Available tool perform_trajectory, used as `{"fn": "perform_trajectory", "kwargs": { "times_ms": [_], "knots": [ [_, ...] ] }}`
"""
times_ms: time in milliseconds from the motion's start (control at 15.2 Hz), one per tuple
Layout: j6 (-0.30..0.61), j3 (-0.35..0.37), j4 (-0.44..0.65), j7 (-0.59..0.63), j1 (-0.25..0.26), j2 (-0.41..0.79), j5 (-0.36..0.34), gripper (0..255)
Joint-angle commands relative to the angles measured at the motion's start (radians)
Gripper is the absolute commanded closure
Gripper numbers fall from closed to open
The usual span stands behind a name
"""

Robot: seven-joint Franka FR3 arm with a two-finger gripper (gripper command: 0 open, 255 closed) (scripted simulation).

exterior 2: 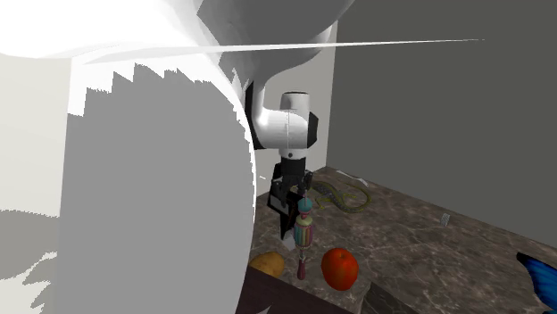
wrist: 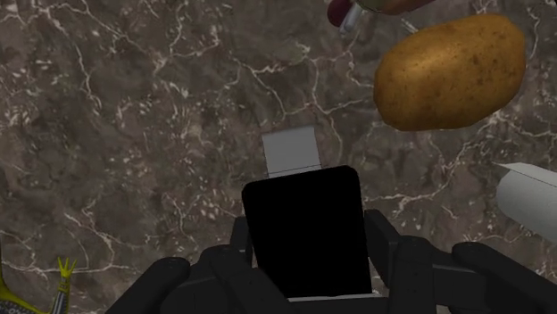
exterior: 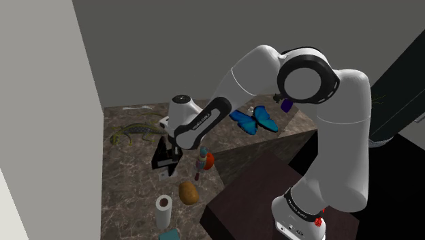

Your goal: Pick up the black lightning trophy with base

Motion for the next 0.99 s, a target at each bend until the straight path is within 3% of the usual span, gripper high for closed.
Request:
{"fn": "perform_trajectory", "kwargs": {
  "times_ms": [0,924],
  "knots": [
    [-0.016,0.003,-0.004,-0.002,-0.002,-0.021,0.003,255],
    [-0.139,0.022,-0.025,-0.017,-0.017,-0.164,0.025,255]
  ]
}}
